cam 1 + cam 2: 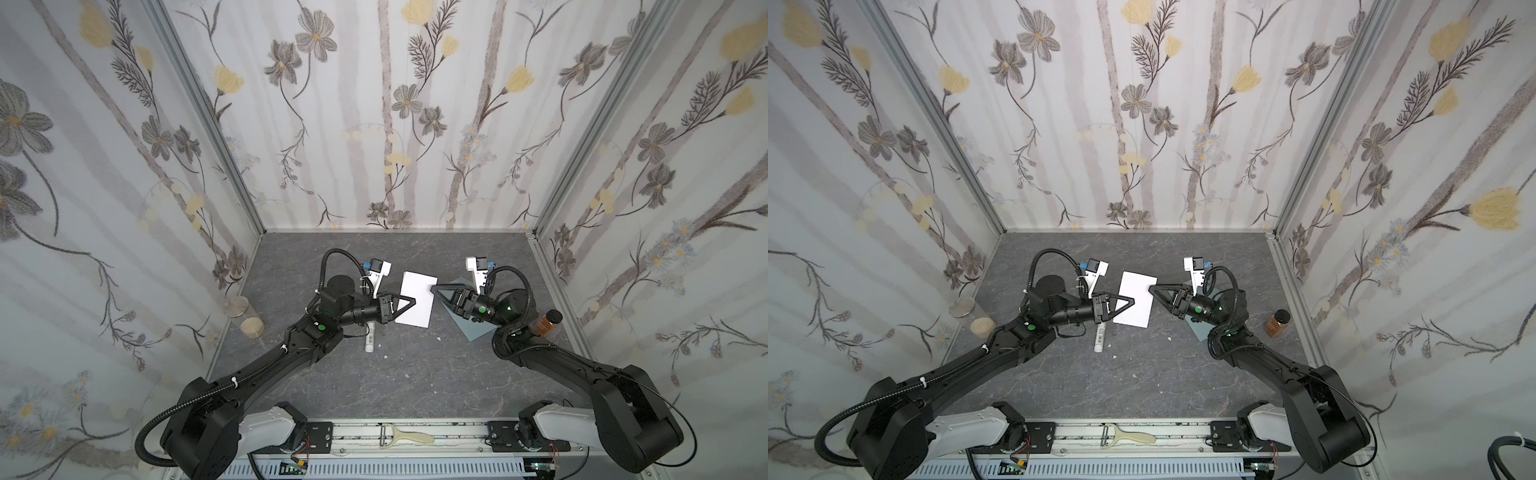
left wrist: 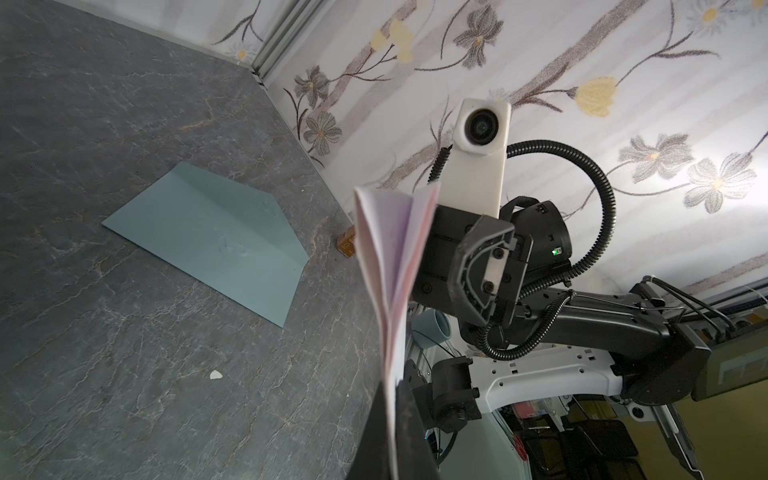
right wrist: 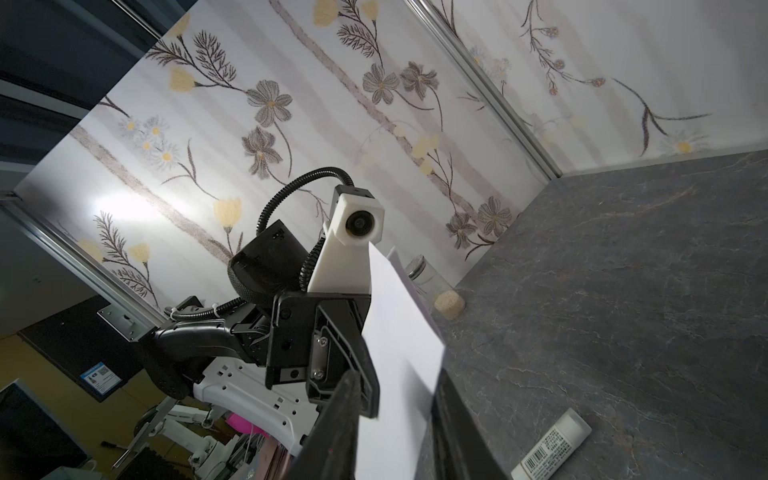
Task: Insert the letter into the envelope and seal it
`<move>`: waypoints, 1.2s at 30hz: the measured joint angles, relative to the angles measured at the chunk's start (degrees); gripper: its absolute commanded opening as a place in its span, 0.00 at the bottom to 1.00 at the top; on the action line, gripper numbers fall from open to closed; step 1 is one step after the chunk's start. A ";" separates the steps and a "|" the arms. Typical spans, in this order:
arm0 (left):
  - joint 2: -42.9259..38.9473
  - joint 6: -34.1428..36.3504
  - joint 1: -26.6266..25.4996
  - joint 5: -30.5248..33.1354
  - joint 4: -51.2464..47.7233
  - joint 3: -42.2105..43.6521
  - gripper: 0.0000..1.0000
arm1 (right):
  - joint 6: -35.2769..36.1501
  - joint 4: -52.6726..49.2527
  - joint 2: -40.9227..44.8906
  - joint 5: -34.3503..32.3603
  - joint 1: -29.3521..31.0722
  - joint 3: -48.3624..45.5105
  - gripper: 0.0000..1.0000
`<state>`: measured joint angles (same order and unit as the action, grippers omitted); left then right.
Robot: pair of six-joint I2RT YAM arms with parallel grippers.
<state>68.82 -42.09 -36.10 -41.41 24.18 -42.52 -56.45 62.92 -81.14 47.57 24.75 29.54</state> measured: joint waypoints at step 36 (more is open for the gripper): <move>0.55 -4.48 -0.24 5.44 4.92 -0.15 0.00 | 2.51 -3.69 1.95 -1.03 4.02 -3.28 0.38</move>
<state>69.36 -46.57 -36.34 -35.97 29.10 -42.68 -53.93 59.22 -79.20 46.54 28.77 26.26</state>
